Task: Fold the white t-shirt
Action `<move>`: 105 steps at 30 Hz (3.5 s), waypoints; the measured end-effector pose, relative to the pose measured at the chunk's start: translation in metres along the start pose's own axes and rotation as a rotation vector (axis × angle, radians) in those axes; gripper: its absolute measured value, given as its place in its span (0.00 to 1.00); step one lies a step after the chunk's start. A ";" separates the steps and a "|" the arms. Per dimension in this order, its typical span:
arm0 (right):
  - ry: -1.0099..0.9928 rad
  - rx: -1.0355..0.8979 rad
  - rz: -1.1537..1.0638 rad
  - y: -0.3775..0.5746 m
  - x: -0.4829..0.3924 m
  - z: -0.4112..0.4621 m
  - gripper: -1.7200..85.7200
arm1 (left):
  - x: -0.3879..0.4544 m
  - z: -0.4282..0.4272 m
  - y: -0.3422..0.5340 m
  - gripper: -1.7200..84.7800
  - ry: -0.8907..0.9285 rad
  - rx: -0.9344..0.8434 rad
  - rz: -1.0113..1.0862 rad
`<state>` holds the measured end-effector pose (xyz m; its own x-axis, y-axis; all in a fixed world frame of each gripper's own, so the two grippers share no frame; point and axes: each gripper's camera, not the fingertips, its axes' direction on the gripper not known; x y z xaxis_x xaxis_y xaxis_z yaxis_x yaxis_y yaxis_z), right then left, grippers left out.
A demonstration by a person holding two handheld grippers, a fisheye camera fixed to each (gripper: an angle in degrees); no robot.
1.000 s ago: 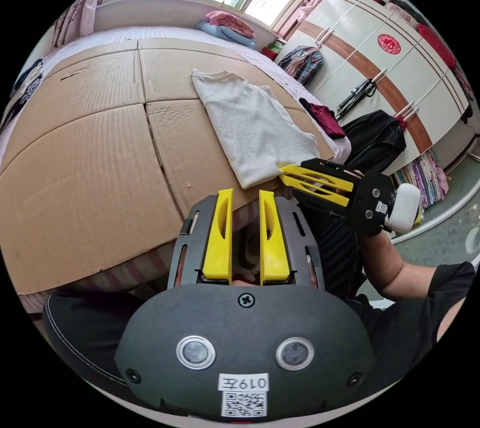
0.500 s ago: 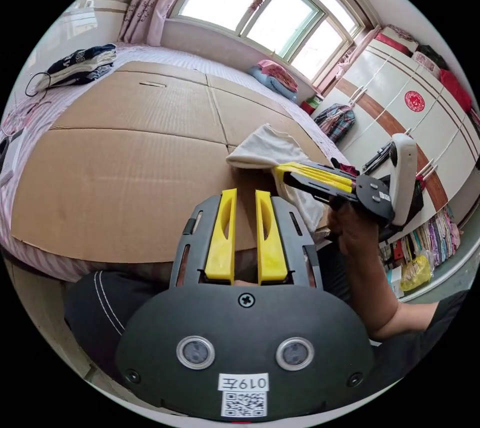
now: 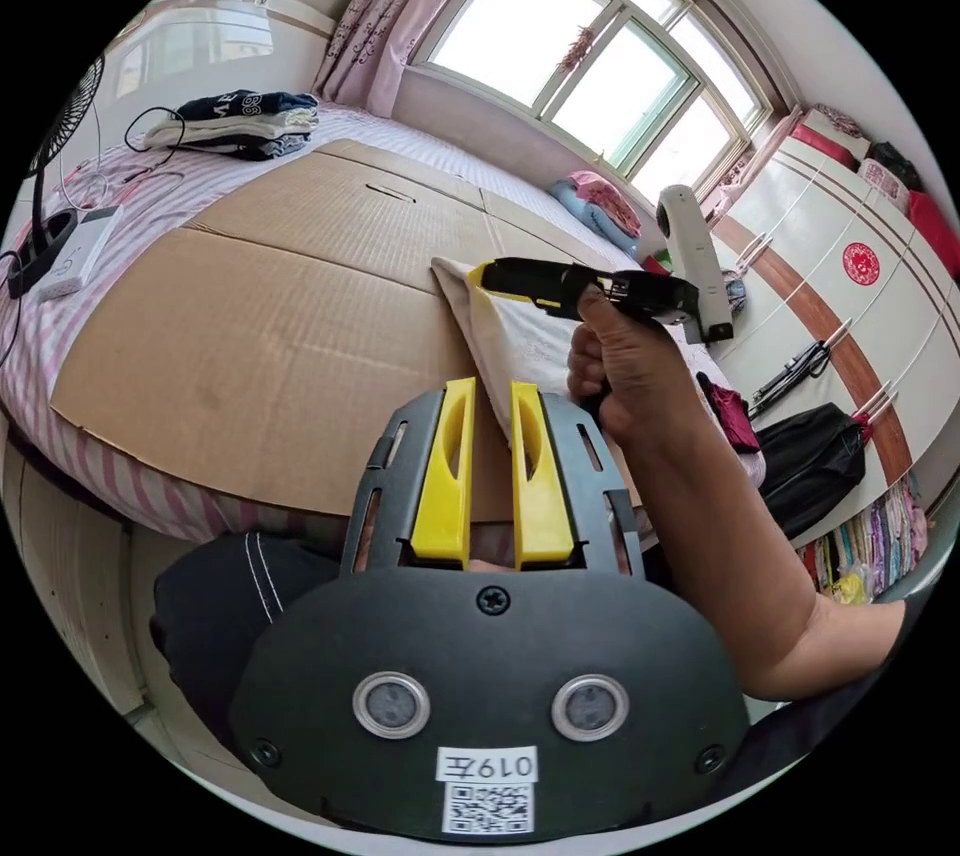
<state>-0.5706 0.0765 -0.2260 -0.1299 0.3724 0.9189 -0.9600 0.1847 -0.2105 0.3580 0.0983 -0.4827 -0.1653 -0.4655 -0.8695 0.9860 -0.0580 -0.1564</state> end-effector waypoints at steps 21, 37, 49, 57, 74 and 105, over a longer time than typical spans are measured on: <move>0.481 0.122 -0.572 0.287 0.150 -0.180 0.11 | 0.096 0.037 0.063 0.08 -0.286 -0.171 0.344; 0.841 0.004 -0.880 0.386 0.176 -0.094 0.10 | 0.144 0.066 0.107 0.08 -0.441 -0.136 0.446; 1.010 -0.102 -0.993 0.431 0.236 -0.063 0.03 | 0.157 0.081 0.121 0.04 -0.516 -0.118 0.527; 0.949 -0.123 -1.017 0.457 0.264 -0.077 0.02 | 0.151 0.105 0.131 0.03 -0.548 -0.219 0.558; 0.770 0.139 -0.972 0.491 0.296 -0.134 0.07 | 0.195 0.098 0.193 0.03 -0.373 0.029 0.600; 0.777 0.094 -1.199 0.556 0.381 -0.098 0.07 | 0.268 0.235 0.322 0.04 -0.819 -0.120 1.908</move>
<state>-1.1296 0.4107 -0.0253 0.8933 0.4371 0.1041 -0.4073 0.6897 0.5987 0.6370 -0.2530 -0.6556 0.9090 -0.0579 0.4128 -0.1395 0.8909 0.4322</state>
